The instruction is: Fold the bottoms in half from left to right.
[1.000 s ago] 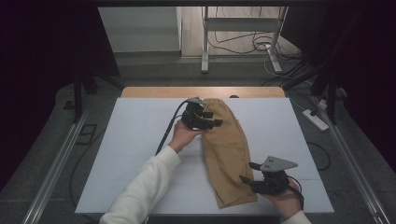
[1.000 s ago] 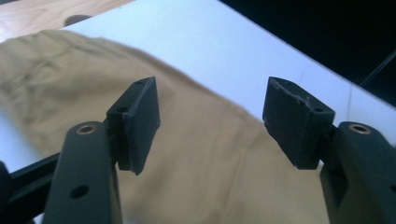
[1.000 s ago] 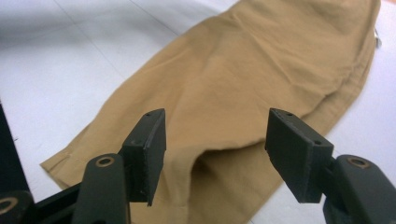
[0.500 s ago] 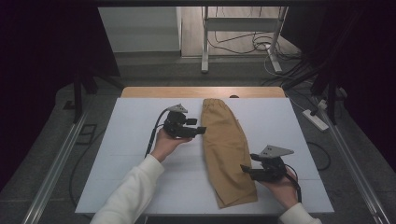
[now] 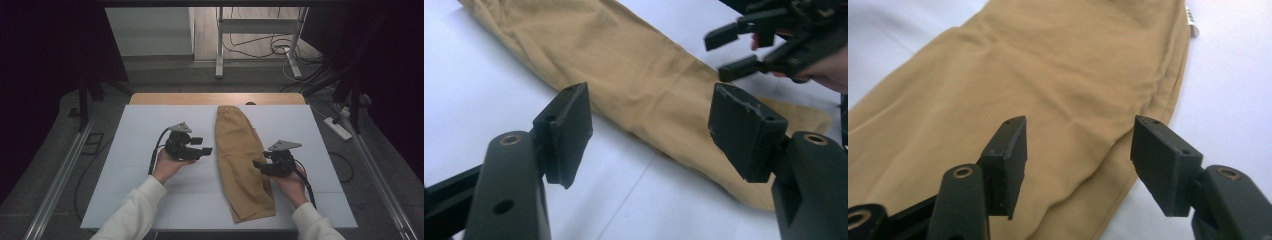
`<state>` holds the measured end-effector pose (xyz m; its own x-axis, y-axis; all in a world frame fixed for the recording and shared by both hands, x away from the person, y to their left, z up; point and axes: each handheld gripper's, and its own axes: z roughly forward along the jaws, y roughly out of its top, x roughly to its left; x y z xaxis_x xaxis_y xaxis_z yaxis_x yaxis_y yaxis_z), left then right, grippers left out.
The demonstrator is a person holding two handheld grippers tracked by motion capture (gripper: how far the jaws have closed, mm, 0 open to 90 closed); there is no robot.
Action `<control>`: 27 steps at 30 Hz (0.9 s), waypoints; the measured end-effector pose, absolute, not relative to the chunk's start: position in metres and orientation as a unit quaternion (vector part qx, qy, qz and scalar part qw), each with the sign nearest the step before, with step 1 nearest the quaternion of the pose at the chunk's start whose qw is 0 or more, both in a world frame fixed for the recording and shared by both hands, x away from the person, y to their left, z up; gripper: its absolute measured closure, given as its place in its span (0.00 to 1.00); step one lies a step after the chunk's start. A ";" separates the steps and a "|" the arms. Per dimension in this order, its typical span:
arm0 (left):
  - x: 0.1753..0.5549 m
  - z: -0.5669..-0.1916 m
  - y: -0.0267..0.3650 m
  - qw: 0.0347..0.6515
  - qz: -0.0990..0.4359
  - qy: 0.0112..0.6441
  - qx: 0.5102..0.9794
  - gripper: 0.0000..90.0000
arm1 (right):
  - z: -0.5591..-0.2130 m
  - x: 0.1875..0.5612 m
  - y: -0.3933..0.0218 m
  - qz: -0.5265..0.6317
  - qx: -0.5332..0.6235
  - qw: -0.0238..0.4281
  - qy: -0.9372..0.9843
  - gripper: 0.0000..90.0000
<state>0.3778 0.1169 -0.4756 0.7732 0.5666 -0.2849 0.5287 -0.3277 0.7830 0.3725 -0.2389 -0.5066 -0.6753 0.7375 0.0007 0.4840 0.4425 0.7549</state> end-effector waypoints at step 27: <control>0.372 -0.482 0.124 0.461 0.026 0.343 0.818 0.34 | -0.525 0.409 -0.231 0.356 0.372 0.171 0.840 0.77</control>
<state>0.3722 0.1236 -0.4818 0.7634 0.5847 -0.2744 0.5371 -0.3389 0.7724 0.4093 -0.2312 -0.5249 -0.6642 0.7472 -0.0225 0.5040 0.4699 0.7247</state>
